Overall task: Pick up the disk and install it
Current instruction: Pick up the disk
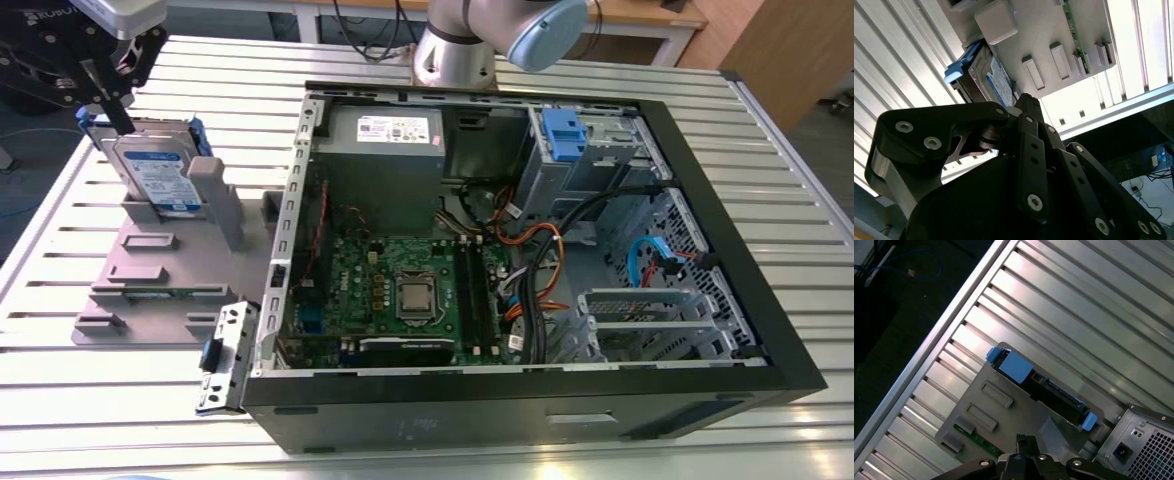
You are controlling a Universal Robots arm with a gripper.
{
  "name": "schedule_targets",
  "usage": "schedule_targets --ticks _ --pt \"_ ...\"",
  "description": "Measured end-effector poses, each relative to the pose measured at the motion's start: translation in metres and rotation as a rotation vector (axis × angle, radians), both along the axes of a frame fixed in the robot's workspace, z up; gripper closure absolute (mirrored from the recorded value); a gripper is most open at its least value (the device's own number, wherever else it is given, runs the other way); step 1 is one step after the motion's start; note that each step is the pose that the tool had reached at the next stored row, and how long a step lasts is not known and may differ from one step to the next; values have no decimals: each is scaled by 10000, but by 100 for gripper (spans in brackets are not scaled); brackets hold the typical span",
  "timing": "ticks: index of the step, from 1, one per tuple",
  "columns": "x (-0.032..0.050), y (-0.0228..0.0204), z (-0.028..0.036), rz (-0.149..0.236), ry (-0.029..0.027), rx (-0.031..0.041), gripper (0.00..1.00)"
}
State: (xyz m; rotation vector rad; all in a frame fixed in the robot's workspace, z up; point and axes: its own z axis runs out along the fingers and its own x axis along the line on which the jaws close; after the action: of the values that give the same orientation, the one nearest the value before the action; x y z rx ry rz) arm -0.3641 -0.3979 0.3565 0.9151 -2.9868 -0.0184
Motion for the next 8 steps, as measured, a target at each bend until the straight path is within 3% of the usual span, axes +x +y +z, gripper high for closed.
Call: schedule_targets --ticks 8 --pt "0 0 0 43 -1 0 89"
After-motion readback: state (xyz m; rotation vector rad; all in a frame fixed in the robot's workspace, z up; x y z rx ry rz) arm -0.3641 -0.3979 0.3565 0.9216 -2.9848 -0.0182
